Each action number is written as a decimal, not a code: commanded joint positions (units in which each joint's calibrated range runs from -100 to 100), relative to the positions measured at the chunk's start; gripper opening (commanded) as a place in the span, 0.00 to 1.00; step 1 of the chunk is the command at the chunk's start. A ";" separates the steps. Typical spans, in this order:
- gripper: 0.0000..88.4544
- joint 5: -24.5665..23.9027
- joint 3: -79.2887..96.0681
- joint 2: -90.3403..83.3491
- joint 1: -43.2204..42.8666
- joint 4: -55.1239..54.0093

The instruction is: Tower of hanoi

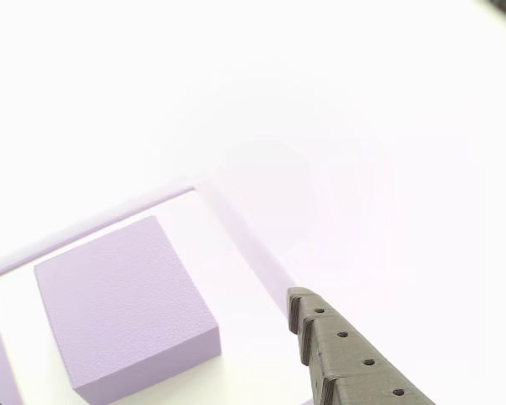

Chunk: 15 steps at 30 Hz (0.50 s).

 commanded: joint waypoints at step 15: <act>0.50 0.00 -5.61 10.39 -1.27 -10.18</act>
